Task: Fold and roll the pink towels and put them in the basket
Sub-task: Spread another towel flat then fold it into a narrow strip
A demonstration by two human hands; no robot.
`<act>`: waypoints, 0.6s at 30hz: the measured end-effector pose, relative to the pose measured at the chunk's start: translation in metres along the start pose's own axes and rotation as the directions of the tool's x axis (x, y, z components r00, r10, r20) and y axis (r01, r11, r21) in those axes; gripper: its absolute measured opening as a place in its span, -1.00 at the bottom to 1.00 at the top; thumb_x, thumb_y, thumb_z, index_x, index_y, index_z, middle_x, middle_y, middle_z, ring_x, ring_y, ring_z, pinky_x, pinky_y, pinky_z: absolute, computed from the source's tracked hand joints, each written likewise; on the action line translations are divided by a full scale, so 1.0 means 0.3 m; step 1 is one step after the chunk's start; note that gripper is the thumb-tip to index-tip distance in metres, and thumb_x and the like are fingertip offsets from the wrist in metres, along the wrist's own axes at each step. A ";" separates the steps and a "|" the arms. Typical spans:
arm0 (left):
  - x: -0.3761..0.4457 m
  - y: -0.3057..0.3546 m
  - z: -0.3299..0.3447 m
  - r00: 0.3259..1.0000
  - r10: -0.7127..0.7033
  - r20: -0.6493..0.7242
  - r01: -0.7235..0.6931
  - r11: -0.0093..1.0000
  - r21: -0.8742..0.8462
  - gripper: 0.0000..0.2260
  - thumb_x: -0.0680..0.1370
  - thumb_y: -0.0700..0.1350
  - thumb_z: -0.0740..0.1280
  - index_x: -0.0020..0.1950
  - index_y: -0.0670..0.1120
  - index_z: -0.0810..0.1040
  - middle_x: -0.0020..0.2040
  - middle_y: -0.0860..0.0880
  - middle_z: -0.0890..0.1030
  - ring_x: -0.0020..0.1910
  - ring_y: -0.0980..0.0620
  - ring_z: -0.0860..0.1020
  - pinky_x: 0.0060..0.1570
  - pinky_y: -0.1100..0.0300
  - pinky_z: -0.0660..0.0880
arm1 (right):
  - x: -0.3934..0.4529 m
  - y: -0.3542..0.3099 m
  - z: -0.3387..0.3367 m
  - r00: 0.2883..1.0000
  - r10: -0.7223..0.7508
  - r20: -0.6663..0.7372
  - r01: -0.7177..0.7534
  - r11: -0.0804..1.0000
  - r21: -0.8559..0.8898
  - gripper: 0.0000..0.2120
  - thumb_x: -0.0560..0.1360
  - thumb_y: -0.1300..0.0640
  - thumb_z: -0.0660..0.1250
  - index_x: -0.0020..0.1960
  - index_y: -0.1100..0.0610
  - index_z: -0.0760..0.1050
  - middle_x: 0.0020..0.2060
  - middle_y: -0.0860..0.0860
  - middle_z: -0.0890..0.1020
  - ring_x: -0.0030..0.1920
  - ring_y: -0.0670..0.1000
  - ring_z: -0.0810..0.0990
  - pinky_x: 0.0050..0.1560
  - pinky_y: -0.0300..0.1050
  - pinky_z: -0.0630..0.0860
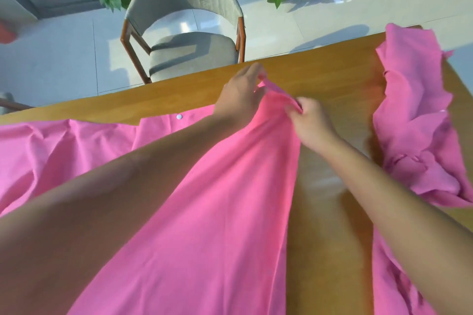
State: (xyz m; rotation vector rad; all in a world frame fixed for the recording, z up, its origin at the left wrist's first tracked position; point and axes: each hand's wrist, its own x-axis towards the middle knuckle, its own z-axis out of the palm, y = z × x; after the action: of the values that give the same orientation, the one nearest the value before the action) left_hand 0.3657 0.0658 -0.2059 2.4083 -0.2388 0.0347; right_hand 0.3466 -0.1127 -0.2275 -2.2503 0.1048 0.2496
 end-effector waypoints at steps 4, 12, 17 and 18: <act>-0.127 -0.120 -0.066 0.998 -0.023 0.059 0.017 0.995 0.095 -0.69 0.66 -0.11 0.28 0.40 -0.11 0.47 0.37 -0.09 0.52 0.33 -0.13 0.49 0.27 -0.03 0.43 | 0.161 0.026 -0.132 0.981 -0.005 -0.193 -0.028 0.986 -0.166 -0.75 0.66 0.07 0.16 0.04 0.16 0.57 -0.11 0.13 0.64 -0.06 0.14 0.58 -0.14 -0.05 0.36; -0.365 -0.439 -0.183 0.936 -0.316 0.156 0.223 0.874 0.432 -0.37 0.64 0.16 0.22 0.66 0.12 0.03 0.66 -0.05 0.02 0.62 -0.21 0.01 0.53 -0.25 -0.02 | 0.394 0.053 -0.233 0.911 0.089 -0.404 -0.329 0.748 -0.576 -0.51 0.42 -0.18 0.17 0.23 0.09 0.42 0.15 0.23 0.57 0.17 0.34 0.56 0.16 0.28 0.53; -0.406 -0.520 -0.145 0.885 -0.438 0.158 0.303 0.799 0.520 -0.25 0.48 0.56 -0.11 0.56 0.34 -0.33 0.62 0.01 -0.36 0.58 -0.31 -0.29 0.44 -0.48 -0.16 | 0.292 0.038 0.036 0.987 -0.155 -0.048 0.100 0.812 -0.575 -0.41 0.59 -0.04 0.27 0.54 0.16 0.23 0.49 0.23 0.31 0.49 0.26 0.24 0.51 0.17 0.17; -0.409 -0.528 -0.139 0.891 -0.427 0.153 0.299 0.808 0.508 -0.25 0.47 0.58 -0.14 0.55 0.35 -0.36 0.61 0.01 -0.39 0.57 -0.31 -0.32 0.44 -0.48 -0.20 | 0.276 0.050 0.080 0.993 -0.112 0.040 0.113 0.785 -0.609 -0.38 0.63 -0.14 0.19 0.59 0.08 0.14 0.57 0.18 0.18 0.56 0.23 0.10 0.56 0.16 0.03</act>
State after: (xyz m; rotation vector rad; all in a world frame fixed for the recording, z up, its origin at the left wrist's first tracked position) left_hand 0.2755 0.2294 -0.2895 2.9088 0.1469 -0.4584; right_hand 0.4217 -0.1030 -0.2714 -2.8954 -0.1360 0.2444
